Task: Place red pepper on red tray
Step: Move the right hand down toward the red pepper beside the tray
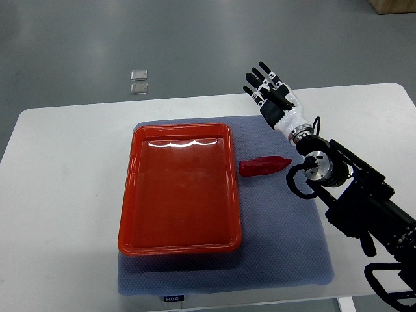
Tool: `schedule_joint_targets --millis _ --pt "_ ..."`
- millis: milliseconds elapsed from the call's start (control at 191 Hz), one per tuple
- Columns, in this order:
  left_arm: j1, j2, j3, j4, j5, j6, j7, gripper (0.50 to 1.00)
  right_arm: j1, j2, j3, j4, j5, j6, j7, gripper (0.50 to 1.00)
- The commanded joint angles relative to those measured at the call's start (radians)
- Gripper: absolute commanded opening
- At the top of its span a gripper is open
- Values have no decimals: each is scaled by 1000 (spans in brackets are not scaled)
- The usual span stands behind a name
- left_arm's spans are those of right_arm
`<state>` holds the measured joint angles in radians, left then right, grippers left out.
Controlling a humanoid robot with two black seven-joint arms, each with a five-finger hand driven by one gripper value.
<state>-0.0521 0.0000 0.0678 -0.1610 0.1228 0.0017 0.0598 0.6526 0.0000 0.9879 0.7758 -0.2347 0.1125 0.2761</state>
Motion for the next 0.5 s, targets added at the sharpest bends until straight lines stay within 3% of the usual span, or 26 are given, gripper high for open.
schedule_joint_targets --millis 0,346,493 --pt "0 0 0 0 0 0 0 1000 1 0 0 0 0 -1 0 913" --pt "0 0 -2 -2 -2 1 0 1000 16 -2 -72 5 -18 13 -8 913" --pt "0 0 -2 -5 0 1 0 1000 82 -143 -251 76 -106 26 -92 913"
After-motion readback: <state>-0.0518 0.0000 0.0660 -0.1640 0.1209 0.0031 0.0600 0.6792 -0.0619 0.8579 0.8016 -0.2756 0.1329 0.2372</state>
